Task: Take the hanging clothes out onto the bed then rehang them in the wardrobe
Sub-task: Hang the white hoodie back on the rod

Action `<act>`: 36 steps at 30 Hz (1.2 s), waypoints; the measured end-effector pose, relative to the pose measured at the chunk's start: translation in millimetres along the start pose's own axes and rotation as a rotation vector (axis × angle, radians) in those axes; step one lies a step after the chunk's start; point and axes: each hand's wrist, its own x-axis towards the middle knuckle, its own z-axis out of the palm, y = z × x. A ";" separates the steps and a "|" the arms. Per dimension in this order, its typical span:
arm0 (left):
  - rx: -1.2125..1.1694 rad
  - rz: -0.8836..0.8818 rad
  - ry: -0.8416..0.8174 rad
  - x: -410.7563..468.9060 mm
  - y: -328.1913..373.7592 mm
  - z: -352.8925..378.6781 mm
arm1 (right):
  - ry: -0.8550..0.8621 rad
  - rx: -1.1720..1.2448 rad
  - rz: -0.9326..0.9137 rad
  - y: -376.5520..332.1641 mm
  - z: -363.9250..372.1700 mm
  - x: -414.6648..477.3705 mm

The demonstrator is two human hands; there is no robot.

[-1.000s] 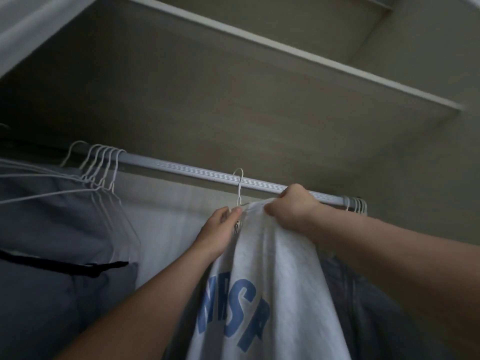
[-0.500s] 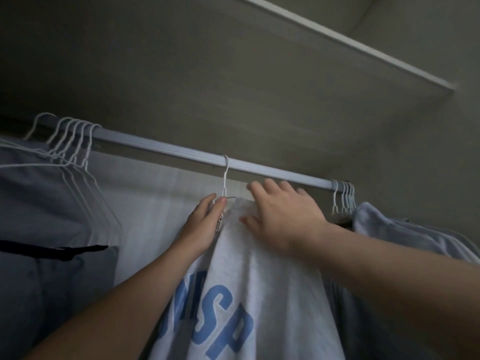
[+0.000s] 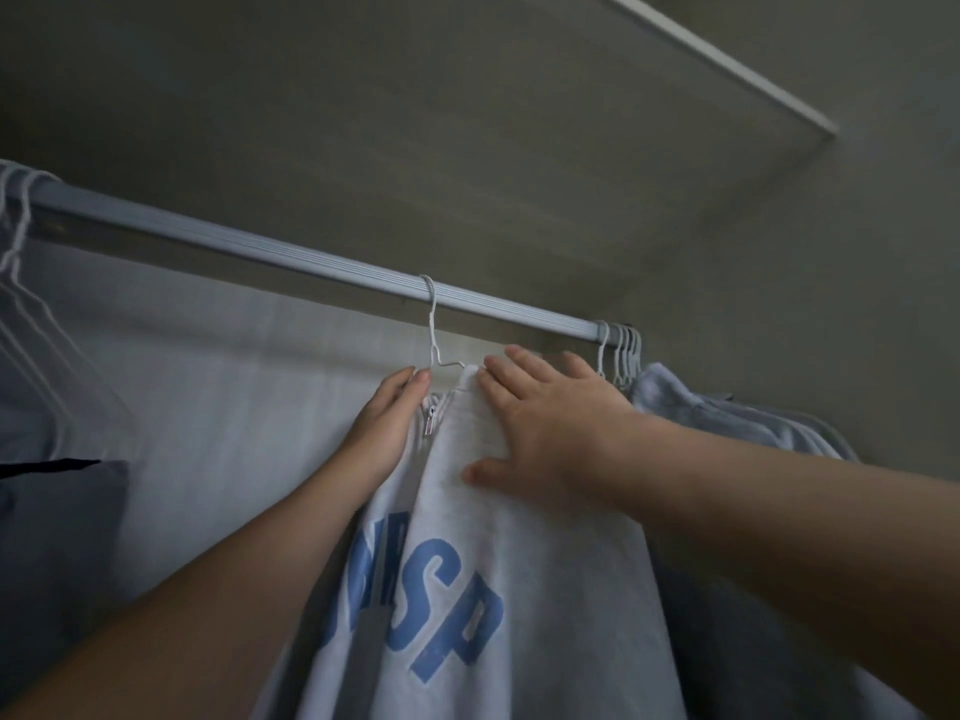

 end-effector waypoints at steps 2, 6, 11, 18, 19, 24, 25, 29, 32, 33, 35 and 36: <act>-0.014 -0.007 -0.027 0.3 -3.3 18.9 | -0.002 -0.036 0.016 13.8 6.6 -6.4; -0.020 -0.024 -0.090 0.0 -9.7 64.9 | -0.030 -0.140 0.052 44.7 21.7 -20.6; -0.003 -0.069 -0.152 -6.5 -16.4 130.4 | -0.061 -0.253 0.099 84.0 39.0 -39.8; -0.015 -0.053 -0.215 -13.8 -24.9 196.2 | -0.111 -0.341 0.145 114.9 62.8 -57.6; -0.011 -0.035 -0.214 -14.8 -26.2 200.7 | -0.115 -0.328 0.150 115.9 63.8 -56.8; -0.075 0.002 -0.187 -16.3 -35.1 219.7 | -0.076 -0.358 0.139 117.6 71.9 -57.5; -0.069 0.007 -0.186 -15.3 -36.9 221.2 | -0.066 -0.364 0.140 117.1 73.3 -58.2; -0.011 0.011 -0.196 -15.8 -37.6 216.8 | -0.048 -0.374 0.147 114.0 75.3 -59.4; 0.048 -0.009 -0.248 -19.8 -29.2 201.4 | -0.056 -0.356 0.159 110.8 72.9 -60.9; 0.095 -0.020 -0.273 -19.2 -25.3 192.5 | -0.068 -0.340 0.166 108.9 70.3 -60.6; 0.238 -0.036 -0.368 -17.1 -15.6 166.9 | -0.081 -0.294 0.182 103.8 63.8 -58.0; 0.335 -0.030 -0.426 -16.3 -10.0 151.3 | -0.078 -0.265 0.195 100.0 60.1 -54.8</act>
